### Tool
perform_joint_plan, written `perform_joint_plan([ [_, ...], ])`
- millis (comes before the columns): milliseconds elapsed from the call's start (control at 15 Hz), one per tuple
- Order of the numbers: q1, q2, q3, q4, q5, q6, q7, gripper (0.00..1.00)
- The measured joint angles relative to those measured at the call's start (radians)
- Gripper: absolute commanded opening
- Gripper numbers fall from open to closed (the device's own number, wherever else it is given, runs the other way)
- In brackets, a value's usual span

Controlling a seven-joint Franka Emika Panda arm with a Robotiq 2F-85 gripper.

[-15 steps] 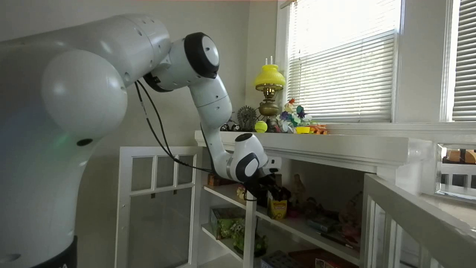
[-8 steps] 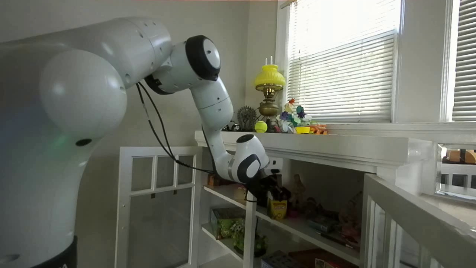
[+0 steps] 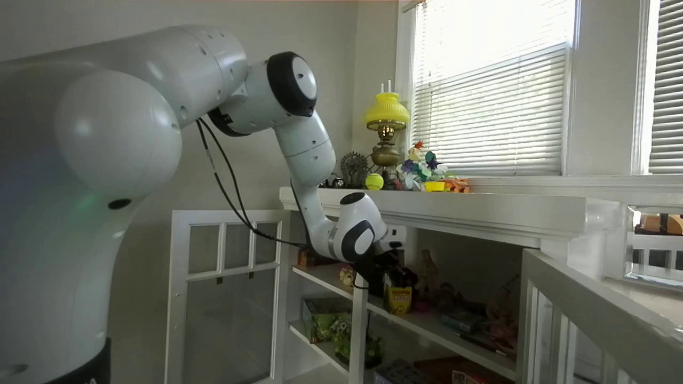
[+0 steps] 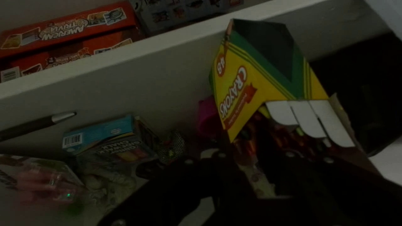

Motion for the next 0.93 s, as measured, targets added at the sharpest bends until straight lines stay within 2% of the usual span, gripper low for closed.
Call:
perform_joint_plan([
  [400, 0.000, 0.000, 0.005, 0.002, 0.000, 0.000, 0.000, 0.21],
  [933, 0.000, 0.000, 0.010, 0.002, 0.000, 0.000, 0.000, 0.29],
])
